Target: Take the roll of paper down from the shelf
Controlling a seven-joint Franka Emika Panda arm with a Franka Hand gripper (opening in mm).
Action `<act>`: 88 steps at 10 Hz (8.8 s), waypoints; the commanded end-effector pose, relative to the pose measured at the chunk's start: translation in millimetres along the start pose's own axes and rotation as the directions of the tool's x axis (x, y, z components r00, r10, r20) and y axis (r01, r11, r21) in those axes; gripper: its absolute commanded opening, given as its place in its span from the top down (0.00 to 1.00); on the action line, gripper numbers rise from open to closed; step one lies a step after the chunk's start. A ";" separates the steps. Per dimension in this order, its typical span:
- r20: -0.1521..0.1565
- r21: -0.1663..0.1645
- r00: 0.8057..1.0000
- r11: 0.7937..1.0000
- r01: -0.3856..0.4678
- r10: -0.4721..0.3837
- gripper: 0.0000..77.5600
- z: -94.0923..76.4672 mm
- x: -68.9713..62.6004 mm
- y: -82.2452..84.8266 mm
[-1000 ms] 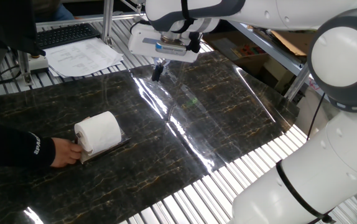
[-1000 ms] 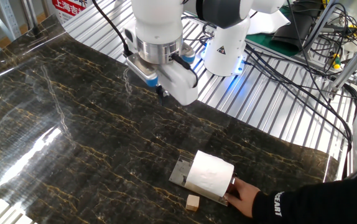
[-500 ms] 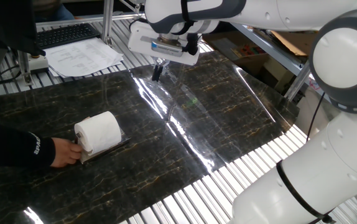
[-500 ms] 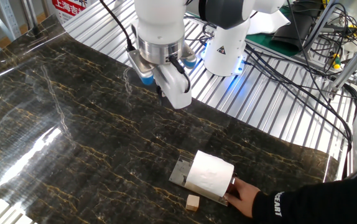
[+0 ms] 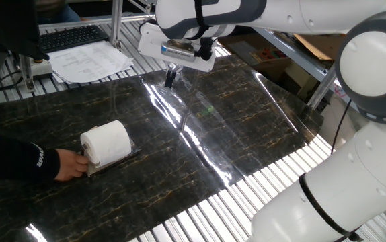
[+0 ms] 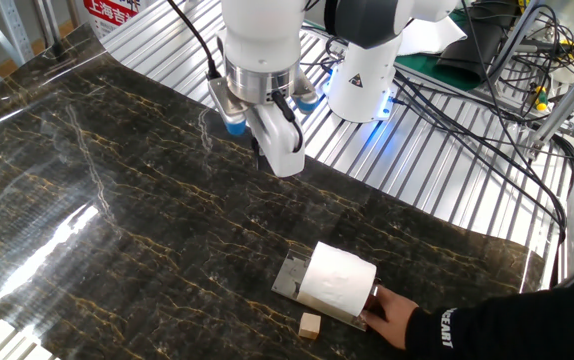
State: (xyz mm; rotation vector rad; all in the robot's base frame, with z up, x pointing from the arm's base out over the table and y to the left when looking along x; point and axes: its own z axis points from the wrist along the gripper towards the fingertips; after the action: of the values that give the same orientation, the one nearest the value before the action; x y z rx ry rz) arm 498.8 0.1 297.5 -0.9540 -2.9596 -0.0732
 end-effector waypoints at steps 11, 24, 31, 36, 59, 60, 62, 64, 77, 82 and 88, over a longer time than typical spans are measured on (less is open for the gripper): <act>-0.016 -0.028 0.988 0.988 -0.154 0.153 1.00 -1.3 -0.3 0.3; -0.009 -0.074 0.925 0.922 -0.379 0.379 1.00 30.1 30.7 54.2; 0.007 -0.086 0.898 0.895 -0.438 0.441 1.00 58.3 39.2 74.6; 0.027 -0.079 0.898 0.896 -0.436 0.439 0.00 63.2 38.8 75.8; -0.023 -0.092 0.814 0.810 -0.579 0.580 0.00 80.4 50.0 106.0; -0.020 -0.092 0.813 0.808 -0.582 0.582 0.00 81.9 50.3 107.4; -0.016 -0.097 0.803 0.799 -0.594 0.595 0.00 87.0 51.0 111.7; 0.016 -0.088 0.794 0.792 -0.605 0.608 0.00 97.4 53.5 118.6; 0.061 -0.066 0.776 0.779 -0.624 0.627 0.00 131.2 78.5 115.9; 0.058 -0.075 0.774 0.776 -0.627 0.631 0.00 139.3 82.2 115.2; 0.074 -0.082 0.775 0.779 -0.622 0.627 0.00 156.7 82.4 118.7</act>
State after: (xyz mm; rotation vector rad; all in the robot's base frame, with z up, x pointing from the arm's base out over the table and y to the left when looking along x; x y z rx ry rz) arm 498.3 151.9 151.3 -1.9419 -2.5418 -0.0861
